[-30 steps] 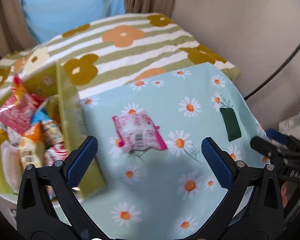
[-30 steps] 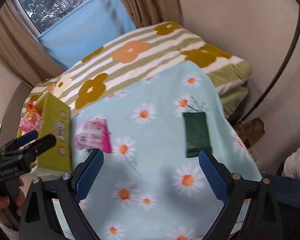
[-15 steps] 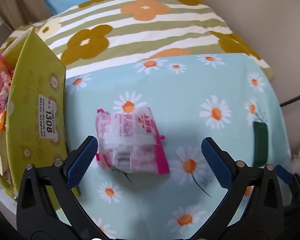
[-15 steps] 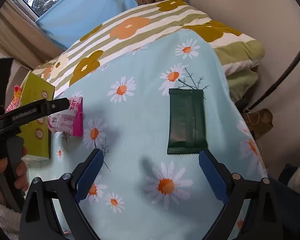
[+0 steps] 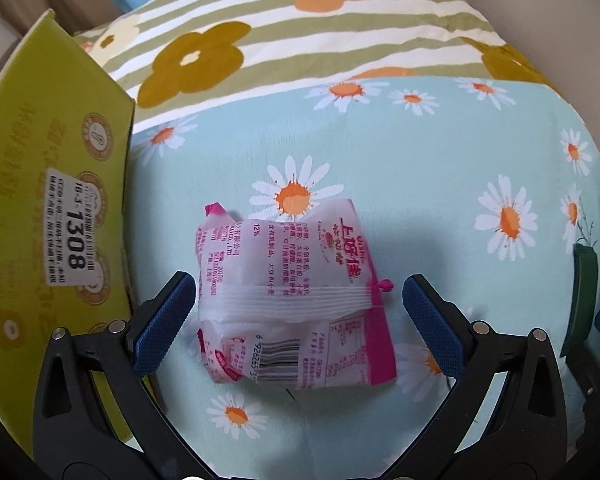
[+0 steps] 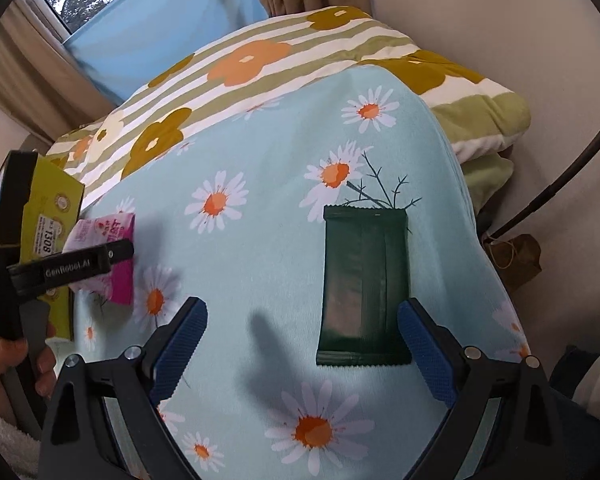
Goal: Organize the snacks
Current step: 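Grasp the pink-white bag with the left tool while the right tool grasps the dark green pack, then carry both packs over the yellow box and open both tools to drop them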
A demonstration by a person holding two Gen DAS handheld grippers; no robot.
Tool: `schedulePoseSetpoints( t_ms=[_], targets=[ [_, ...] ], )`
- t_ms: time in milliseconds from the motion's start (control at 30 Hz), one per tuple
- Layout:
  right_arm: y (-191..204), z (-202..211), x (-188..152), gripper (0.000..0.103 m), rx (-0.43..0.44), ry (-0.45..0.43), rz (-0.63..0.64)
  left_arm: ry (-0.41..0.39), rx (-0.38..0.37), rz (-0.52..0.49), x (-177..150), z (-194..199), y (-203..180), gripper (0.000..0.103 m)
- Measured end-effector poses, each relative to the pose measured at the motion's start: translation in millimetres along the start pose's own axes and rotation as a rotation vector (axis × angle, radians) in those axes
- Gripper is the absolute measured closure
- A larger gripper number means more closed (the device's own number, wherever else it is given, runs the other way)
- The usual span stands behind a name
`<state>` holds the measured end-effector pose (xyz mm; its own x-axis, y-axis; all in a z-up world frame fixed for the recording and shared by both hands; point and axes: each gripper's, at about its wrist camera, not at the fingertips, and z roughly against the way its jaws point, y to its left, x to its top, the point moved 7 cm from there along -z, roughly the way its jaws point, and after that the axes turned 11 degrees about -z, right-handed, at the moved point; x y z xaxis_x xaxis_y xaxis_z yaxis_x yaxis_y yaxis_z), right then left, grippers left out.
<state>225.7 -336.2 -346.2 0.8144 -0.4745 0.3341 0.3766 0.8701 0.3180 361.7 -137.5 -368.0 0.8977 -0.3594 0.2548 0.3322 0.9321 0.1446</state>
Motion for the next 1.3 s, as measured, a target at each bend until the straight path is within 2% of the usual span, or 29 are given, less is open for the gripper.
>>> schedulePoseSetpoints(
  t_ms=[133, 233, 400, 500, 600, 733, 833, 967, 1000, 1167, 1200, 1233, 1300],
  targets=[
    [3, 0, 1, 0.008, -0.021, -0.021, 0.03, 0.003, -0.03, -0.01, -1, -2, -2, 0.005],
    [2, 0, 4, 0.008, -0.033, -0.032, 0.028, 0.019, -0.003, -0.052, -3, -5, -5, 0.013],
    [-1, -2, 7, 0.008, -0.056, -0.035, 0.019, 0.019, -0.047, -0.033, -6, -4, -4, 0.025],
    [0, -4, 8, 0.011, -0.072, -0.037, 0.032, 0.016, -0.054, -0.045, -7, -1, -5, 0.035],
    [0, -6, 10, 0.017, -0.09, -0.04, 0.043, 0.017, -0.047, -0.059, -9, 2, -6, 0.041],
    [-9, -12, 14, 0.027, -0.157, -0.037, 0.043, 0.02, -0.042, -0.07, -13, 5, -7, 0.043],
    [-9, -15, 12, 0.03, -0.217, -0.045, 0.086, 0.013, -0.055, -0.066, -16, 10, -7, 0.043],
    [-10, -17, 10, 0.03, -0.244, -0.051, 0.128, 0.009, -0.067, -0.075, -17, 16, -11, 0.043],
    [-10, -17, 8, 0.035, -0.254, -0.054, 0.144, 0.006, -0.069, -0.075, -17, 18, -12, 0.043],
    [-10, -16, 8, 0.049, -0.238, -0.051, 0.15, -0.021, -0.091, -0.062, -16, 30, -16, 0.043],
    [-9, -15, 7, 0.061, -0.233, -0.051, 0.157, -0.028, -0.092, -0.06, -16, 33, -16, 0.043],
    [-7, -15, 6, 0.062, -0.199, -0.04, 0.158, -0.034, -0.091, -0.059, -16, 36, -16, 0.043],
    [-4, -16, 4, 0.063, -0.204, -0.04, 0.167, -0.04, -0.089, -0.055, -17, 40, -15, 0.043]
  ],
)
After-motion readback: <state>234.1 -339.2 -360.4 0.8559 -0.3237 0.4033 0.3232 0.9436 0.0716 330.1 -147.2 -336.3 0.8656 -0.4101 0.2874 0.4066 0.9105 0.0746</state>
